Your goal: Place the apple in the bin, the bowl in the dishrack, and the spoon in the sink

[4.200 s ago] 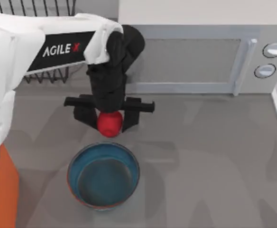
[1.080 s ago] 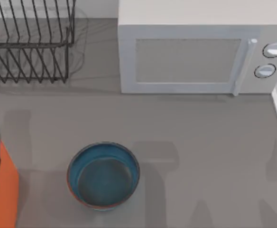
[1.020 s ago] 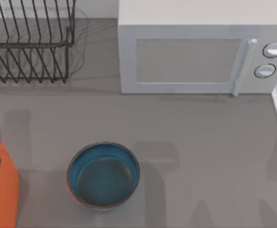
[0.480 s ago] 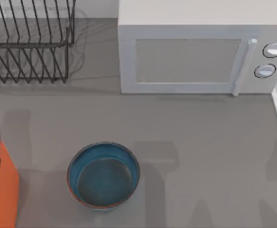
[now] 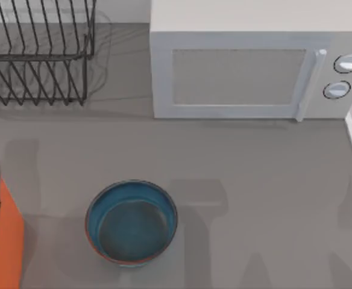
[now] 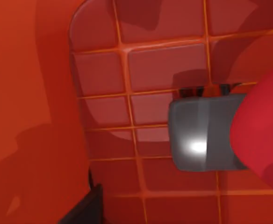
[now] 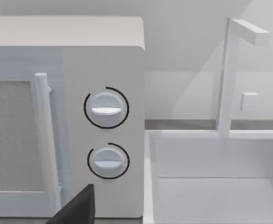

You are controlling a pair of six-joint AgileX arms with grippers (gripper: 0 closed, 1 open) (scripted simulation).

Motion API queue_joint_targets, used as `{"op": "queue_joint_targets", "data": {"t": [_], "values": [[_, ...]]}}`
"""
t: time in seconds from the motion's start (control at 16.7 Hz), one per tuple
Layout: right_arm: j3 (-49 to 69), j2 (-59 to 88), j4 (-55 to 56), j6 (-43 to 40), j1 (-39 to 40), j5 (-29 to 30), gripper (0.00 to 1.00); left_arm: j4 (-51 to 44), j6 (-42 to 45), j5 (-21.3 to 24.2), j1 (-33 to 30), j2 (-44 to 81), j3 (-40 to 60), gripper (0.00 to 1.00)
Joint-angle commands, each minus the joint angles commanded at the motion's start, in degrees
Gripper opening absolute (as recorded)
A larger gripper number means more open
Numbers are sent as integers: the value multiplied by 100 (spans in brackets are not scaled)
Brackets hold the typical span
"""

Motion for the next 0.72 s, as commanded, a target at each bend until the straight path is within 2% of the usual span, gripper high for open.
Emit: {"op": "queue_joint_targets", "data": {"t": [0.06,0.3,0.72], "values": [[0,0,0,0,0,0,100,-100,-52,270,-4,-167,151,100],[0,0,0,0,0,0,100,233,-67,333,-7,-528,-58,100],[0,0,0,0,0,0,100,2197,-131,662,10,-2845,-1661,100]]}}
